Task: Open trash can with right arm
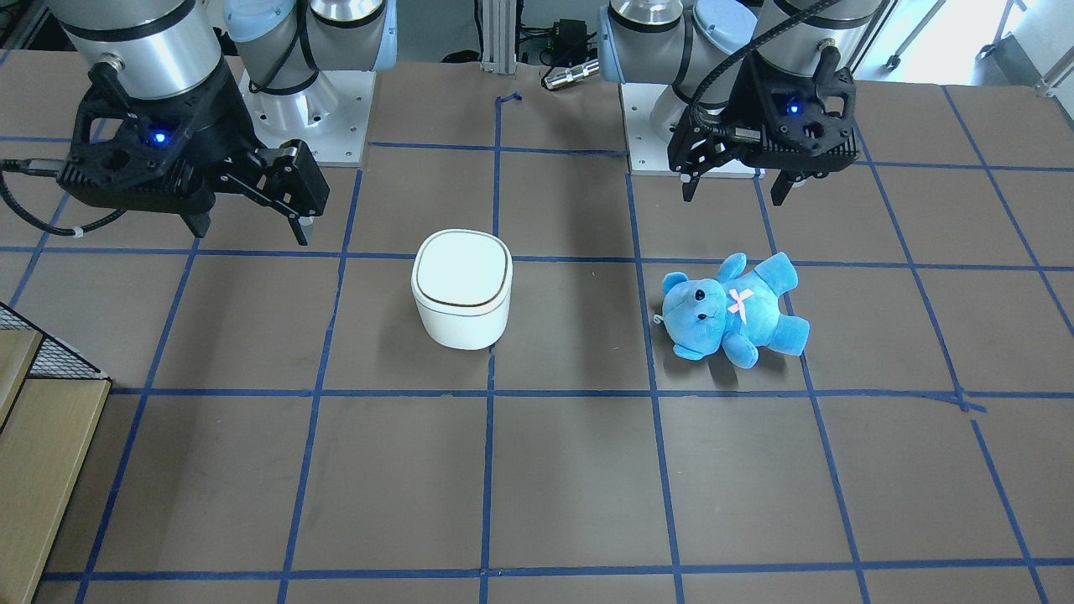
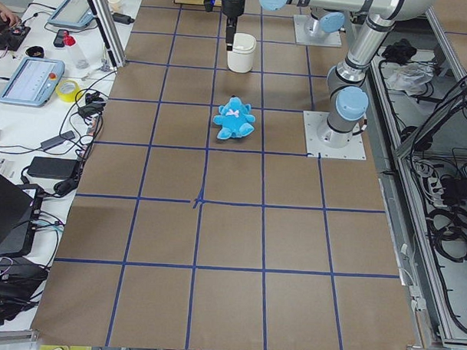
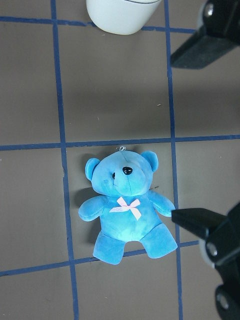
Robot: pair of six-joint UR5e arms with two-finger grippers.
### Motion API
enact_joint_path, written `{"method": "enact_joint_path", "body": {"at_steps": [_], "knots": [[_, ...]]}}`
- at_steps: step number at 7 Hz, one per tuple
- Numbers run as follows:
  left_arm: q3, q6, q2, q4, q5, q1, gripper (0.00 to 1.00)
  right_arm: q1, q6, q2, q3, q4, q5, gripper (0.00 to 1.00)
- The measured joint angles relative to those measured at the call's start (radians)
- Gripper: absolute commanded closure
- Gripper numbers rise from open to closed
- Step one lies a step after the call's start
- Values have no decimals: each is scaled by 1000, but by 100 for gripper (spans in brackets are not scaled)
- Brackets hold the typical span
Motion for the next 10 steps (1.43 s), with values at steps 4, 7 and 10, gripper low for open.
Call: {"method": "enact_joint_path", "body": {"at_steps": [4, 7, 10], "knots": [[0, -1, 0, 0, 0, 1, 0, 9, 29, -1, 7, -6, 2, 100], [0, 0, 0, 0, 0, 1, 0, 125, 248, 16, 57, -50, 36, 100], [0, 0, 0, 0, 0, 1, 0, 252, 382, 35, 231, -209, 35, 100]]}}
